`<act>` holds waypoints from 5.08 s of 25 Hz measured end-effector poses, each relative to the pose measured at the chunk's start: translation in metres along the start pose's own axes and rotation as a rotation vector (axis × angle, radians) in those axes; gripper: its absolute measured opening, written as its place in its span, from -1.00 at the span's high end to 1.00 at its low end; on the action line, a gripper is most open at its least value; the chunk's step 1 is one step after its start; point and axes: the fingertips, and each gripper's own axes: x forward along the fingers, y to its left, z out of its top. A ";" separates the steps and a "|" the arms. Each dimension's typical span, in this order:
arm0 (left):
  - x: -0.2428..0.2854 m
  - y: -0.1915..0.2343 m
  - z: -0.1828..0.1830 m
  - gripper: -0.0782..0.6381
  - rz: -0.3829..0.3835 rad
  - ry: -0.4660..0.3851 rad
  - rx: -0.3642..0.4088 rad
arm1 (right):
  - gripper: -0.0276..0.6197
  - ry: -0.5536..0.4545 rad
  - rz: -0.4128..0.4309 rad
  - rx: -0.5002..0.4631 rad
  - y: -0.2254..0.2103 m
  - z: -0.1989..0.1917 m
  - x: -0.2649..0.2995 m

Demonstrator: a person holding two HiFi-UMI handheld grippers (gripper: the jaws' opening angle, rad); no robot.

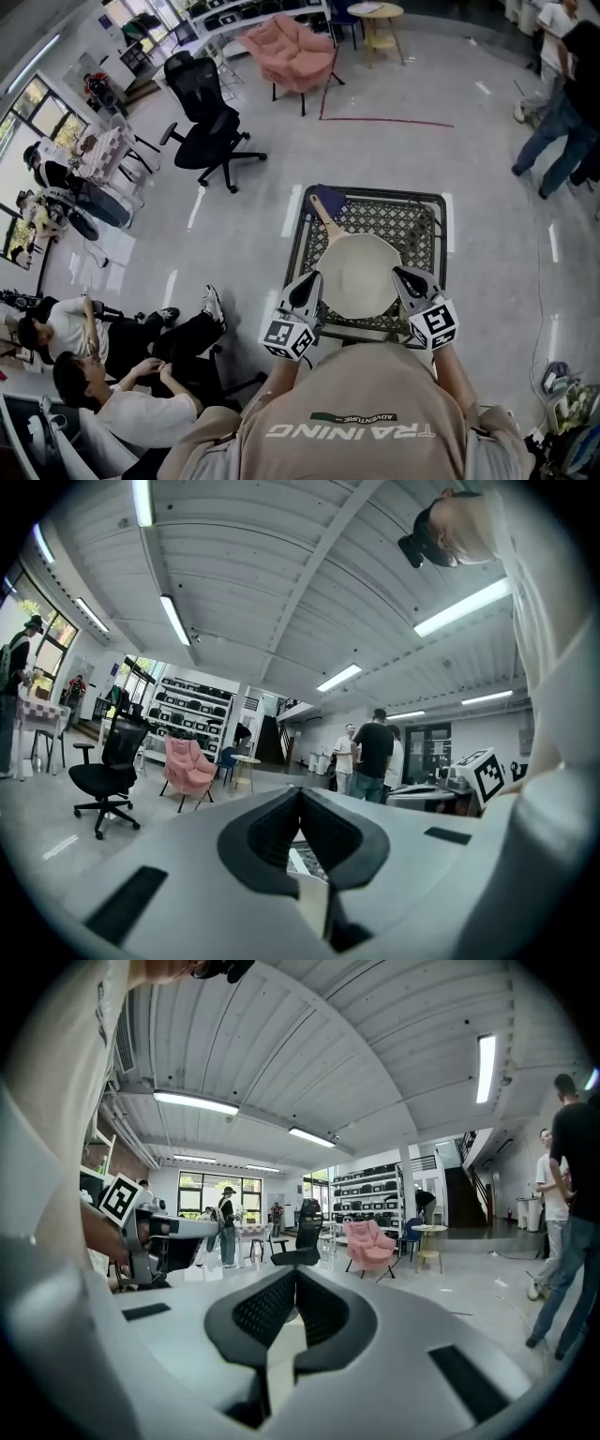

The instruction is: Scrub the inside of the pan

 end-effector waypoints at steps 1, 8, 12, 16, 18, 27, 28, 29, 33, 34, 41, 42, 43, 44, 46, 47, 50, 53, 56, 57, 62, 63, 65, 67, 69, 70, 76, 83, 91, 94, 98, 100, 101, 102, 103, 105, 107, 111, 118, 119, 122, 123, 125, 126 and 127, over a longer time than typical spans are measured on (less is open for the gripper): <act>0.000 -0.001 0.000 0.73 0.001 0.001 0.001 | 0.86 0.005 0.001 0.002 0.000 -0.002 -0.002; 0.008 -0.004 0.004 0.73 0.002 0.003 0.021 | 0.86 0.035 0.006 -0.007 -0.009 -0.010 -0.004; 0.011 -0.008 0.002 0.73 0.004 0.008 0.015 | 0.86 0.032 0.014 -0.013 -0.016 -0.007 -0.004; 0.011 -0.006 0.003 0.73 0.014 0.012 0.017 | 0.86 0.048 0.026 -0.029 -0.015 -0.009 0.000; 0.013 -0.002 0.004 0.73 0.016 0.009 0.023 | 0.86 0.052 0.029 -0.034 -0.016 -0.011 0.003; 0.016 0.002 0.008 0.73 0.025 0.000 0.014 | 0.86 0.073 0.025 -0.048 -0.027 -0.010 0.007; 0.016 0.002 0.007 0.73 0.026 0.001 0.012 | 0.86 0.077 0.025 -0.050 -0.029 -0.011 0.007; 0.016 0.001 0.006 0.73 0.025 0.002 0.010 | 0.86 0.082 0.024 -0.056 -0.030 -0.012 0.006; 0.015 0.001 0.006 0.73 0.026 0.006 0.015 | 0.86 0.112 0.009 -0.080 -0.037 -0.023 0.009; 0.015 0.001 0.007 0.73 0.026 0.009 0.019 | 0.86 0.127 -0.002 -0.070 -0.041 -0.030 0.010; 0.006 -0.002 0.000 0.73 0.033 0.029 0.018 | 0.86 0.233 -0.078 0.077 -0.072 -0.101 0.000; 0.006 -0.002 -0.001 0.73 0.035 0.029 0.016 | 0.86 0.256 -0.075 0.068 -0.073 -0.113 -0.001; 0.005 -0.002 -0.002 0.73 0.036 0.029 0.014 | 0.86 0.278 -0.070 0.065 -0.073 -0.124 -0.003; 0.004 -0.004 -0.003 0.73 0.038 0.029 0.014 | 0.86 0.304 -0.065 0.070 -0.072 -0.137 -0.005; 0.001 -0.006 -0.002 0.73 0.043 0.035 0.014 | 0.86 0.359 -0.062 0.096 -0.069 -0.163 -0.008; 0.000 -0.007 -0.002 0.73 0.044 0.039 0.015 | 0.86 0.385 -0.064 0.116 -0.067 -0.176 -0.010; -0.004 -0.010 0.001 0.73 0.051 0.045 0.015 | 0.86 0.453 -0.064 0.187 -0.062 -0.213 -0.016; -0.010 -0.011 0.001 0.73 0.063 0.053 0.013 | 0.86 0.513 -0.062 0.198 -0.055 -0.240 -0.022; -0.013 -0.010 -0.001 0.73 0.067 0.069 0.024 | 0.85 0.561 -0.075 0.205 -0.051 -0.264 -0.027; -0.014 -0.010 -0.002 0.73 0.069 0.073 0.026 | 0.85 0.574 -0.080 0.218 -0.049 -0.272 -0.029; -0.022 -0.012 -0.006 0.73 0.085 0.092 0.022 | 0.60 0.650 -0.081 0.307 -0.043 -0.303 -0.037; -0.022 -0.012 -0.006 0.73 0.088 0.094 0.022 | 0.49 0.669 -0.070 0.322 -0.040 -0.309 -0.038; -0.024 -0.011 -0.006 0.73 0.097 0.096 0.023 | 0.48 0.706 -0.054 0.339 -0.035 -0.320 -0.040; -0.027 -0.009 -0.005 0.73 0.112 0.098 0.027 | 0.48 0.741 -0.043 0.356 -0.031 -0.331 -0.041; -0.030 -0.007 -0.005 0.73 0.127 0.104 0.038 | 0.43 0.776 -0.026 0.389 -0.026 -0.342 -0.042; -0.032 -0.007 -0.006 0.73 0.134 0.110 0.047 | 0.39 0.793 -0.019 0.400 -0.024 -0.346 -0.042; -0.040 -0.005 -0.007 0.73 0.170 0.131 0.046 | 0.38 0.854 -0.032 0.419 -0.027 -0.363 -0.035; -0.040 -0.004 -0.011 0.73 0.170 0.158 0.048 | 0.38 0.910 -0.066 0.453 -0.031 -0.377 -0.027; -0.038 -0.004 -0.011 0.73 0.183 0.157 0.026 | 0.41 0.979 -0.061 0.420 -0.031 -0.386 -0.024; -0.039 -0.006 -0.018 0.73 0.185 0.159 0.010 | 0.44 0.986 -0.042 0.417 -0.031 -0.389 -0.023; -0.043 -0.010 -0.023 0.73 0.198 0.163 -0.008 | 0.54 0.973 -0.024 0.453 -0.027 -0.385 -0.028; -0.041 -0.013 -0.024 0.73 0.192 0.170 -0.024 | 0.57 0.943 -0.007 0.466 -0.024 -0.379 -0.030; -0.039 -0.014 -0.026 0.73 0.186 0.175 -0.028 | 0.58 0.922 0.006 0.469 -0.022 -0.376 -0.030; -0.037 -0.016 -0.027 0.73 0.180 0.180 -0.028 | 0.59 0.903 0.019 0.469 -0.022 -0.374 -0.030; -0.036 -0.017 -0.029 0.73 0.175 0.184 -0.026 | 0.60 0.886 0.028 0.463 -0.022 -0.371 -0.029; -0.033 -0.019 -0.033 0.73 0.178 0.184 -0.027 | 0.61 0.863 0.038 0.440 -0.024 -0.368 -0.031; -0.033 -0.021 -0.036 0.73 0.186 0.180 -0.031 | 0.61 0.837 0.044 0.424 -0.027 -0.364 -0.035; -0.032 -0.026 -0.038 0.73 0.196 0.165 -0.029 | 0.62 0.764 0.060 0.416 -0.029 -0.343 -0.046; -0.027 -0.029 -0.041 0.73 0.171 0.144 -0.034 | 0.62 0.652 0.120 0.279 -0.035 -0.296 -0.043; -0.025 -0.029 -0.041 0.73 0.161 0.142 -0.034 | 0.62 0.626 0.110 0.276 -0.040 -0.285 -0.040; -0.017 -0.027 -0.035 0.73 0.129 0.129 -0.025 | 0.62 0.535 0.085 0.245 -0.047 -0.247 -0.029; -0.015 -0.024 -0.033 0.73 0.119 0.121 -0.023 | 0.62 0.504 0.090 0.223 -0.045 -0.233 -0.023; -0.011 -0.017 -0.030 0.73 0.101 0.103 -0.022 | 0.62 0.451 0.111 0.165 -0.040 -0.207 -0.010; -0.009 -0.013 -0.030 0.73 0.089 0.095 -0.022 | 0.62 0.431 0.123 0.133 -0.037 -0.196 -0.003; -0.007 -0.009 -0.029 0.73 0.076 0.089 -0.021 | 0.62 0.415 0.135 0.102 -0.034 -0.186 0.003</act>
